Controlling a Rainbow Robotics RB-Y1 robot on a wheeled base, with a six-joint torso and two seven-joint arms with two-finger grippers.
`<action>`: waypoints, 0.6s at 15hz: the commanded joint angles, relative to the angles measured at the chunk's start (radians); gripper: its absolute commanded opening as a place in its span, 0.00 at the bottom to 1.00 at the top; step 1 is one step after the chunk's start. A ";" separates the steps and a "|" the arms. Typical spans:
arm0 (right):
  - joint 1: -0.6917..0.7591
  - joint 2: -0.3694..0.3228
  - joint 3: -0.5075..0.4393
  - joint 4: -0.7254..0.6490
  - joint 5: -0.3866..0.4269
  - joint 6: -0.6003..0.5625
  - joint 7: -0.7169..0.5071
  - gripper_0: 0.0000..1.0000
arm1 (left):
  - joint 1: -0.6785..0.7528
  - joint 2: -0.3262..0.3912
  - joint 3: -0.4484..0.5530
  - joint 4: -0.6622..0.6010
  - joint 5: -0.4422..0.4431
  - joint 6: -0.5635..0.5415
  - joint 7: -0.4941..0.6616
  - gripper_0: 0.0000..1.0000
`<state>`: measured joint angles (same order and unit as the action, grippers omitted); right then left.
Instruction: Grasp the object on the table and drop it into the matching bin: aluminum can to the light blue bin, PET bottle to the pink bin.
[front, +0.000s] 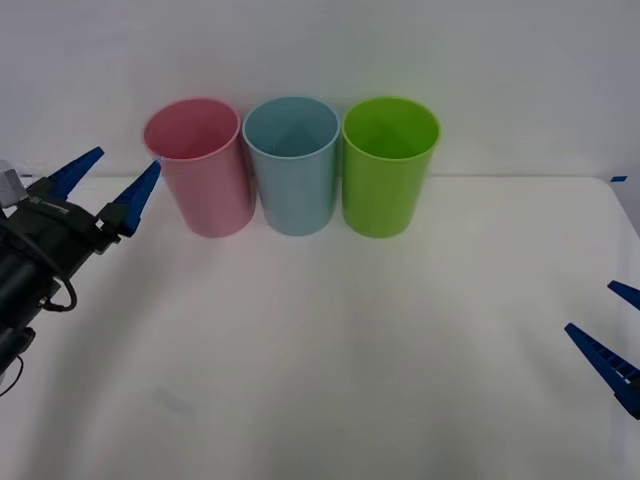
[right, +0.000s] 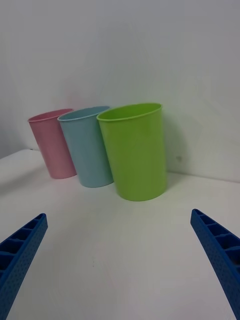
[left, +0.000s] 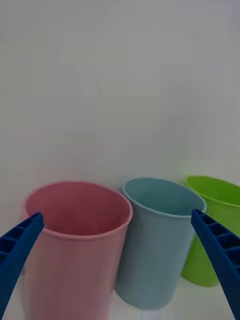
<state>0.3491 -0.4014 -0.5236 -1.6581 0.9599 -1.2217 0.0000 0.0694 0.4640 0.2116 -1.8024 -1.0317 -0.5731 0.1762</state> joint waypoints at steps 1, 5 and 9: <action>0.000 0.000 0.000 0.000 0.000 0.000 0.000 1.00 | 0.061 0.007 0.061 0.000 0.007 -0.119 -0.014 1.00; 0.000 0.000 0.000 0.000 0.000 0.000 0.000 1.00 | 0.142 0.031 0.121 0.000 0.015 -0.266 -0.041 1.00; 0.000 0.000 0.000 0.000 0.000 0.000 0.000 1.00 | 0.191 0.031 0.206 0.000 0.004 -0.430 -0.063 1.00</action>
<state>0.3491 -0.4014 -0.5236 -1.6581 0.9599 -1.2217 0.0000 0.2532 0.4955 0.4021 -1.8038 -1.0218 -0.9749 0.1191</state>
